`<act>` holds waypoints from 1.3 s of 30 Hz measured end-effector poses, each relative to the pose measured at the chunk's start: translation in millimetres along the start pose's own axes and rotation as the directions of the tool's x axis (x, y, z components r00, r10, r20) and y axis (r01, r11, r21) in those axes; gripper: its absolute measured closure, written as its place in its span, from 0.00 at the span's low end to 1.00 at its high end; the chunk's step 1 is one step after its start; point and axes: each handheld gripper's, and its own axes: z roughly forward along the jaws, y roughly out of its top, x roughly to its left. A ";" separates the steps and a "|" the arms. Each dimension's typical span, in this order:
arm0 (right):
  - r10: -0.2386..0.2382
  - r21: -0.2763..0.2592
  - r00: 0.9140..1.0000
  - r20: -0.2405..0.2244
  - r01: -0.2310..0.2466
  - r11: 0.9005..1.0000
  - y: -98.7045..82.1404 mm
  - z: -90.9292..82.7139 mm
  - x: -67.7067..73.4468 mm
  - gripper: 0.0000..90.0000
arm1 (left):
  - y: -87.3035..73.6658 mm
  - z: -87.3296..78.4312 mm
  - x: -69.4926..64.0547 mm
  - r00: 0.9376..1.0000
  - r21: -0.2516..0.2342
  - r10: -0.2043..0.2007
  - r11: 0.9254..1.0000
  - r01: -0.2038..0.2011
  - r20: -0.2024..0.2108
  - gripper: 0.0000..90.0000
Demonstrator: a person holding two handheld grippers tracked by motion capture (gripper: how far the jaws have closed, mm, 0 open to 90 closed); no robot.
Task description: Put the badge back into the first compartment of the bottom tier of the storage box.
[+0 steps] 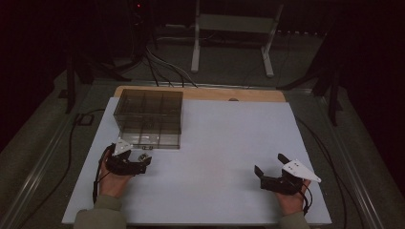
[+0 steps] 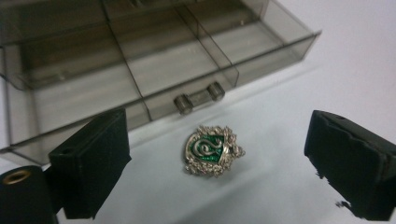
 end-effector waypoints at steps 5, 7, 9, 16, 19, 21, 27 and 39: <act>-0.002 0.005 1.000 0.000 0.002 1.000 -0.2 0.3 0.3 0.00 | -0.6 10.3 -4.3 0.998 0.042 0.042 0.998 -0.040 -0.055 0.35; -0.003 0.005 1.000 0.000 0.003 1.000 -0.3 0.4 0.5 0.00 | -0.9 11.7 -5.7 0.996 0.053 0.065 0.997 -0.062 -0.057 0.42; -0.004 0.004 1.000 -0.002 0.004 1.000 -0.3 0.5 0.6 0.00 | -1.2 13.4 -7.1 0.995 0.064 0.087 0.994 -0.084 -0.056 0.47; -0.008 0.010 1.000 -0.003 0.008 1.000 -0.6 1.1 1.0 0.00 | -1.7 16.6 -7.9 0.994 0.076 0.101 0.992 -0.099 -0.032 0.59; -0.008 0.012 1.000 -0.005 0.008 1.000 -0.7 1.6 1.4 0.00 | -1.4 16.0 -7.7 0.994 0.076 0.099 0.992 -0.096 -0.038 0.64; -0.010 0.012 1.000 -0.005 0.010 1.000 -0.7 1.5 1.5 0.00 | -1.3 14.4 -6.7 0.996 0.072 0.085 0.994 -0.082 -0.034 0.67; -0.012 0.014 1.000 -0.006 0.012 1.000 -0.9 1.9 1.6 0.00 | 0.1 6.9 -1.8 0.999 0.038 0.043 0.998 -0.042 -0.020 0.80; -0.018 0.017 1.000 -0.008 0.018 1.000 -1.2 2.5 2.2 0.00 | -1.2 -8.1 13.3 0.999 0.012 -0.033 0.999 0.033 -0.021 0.96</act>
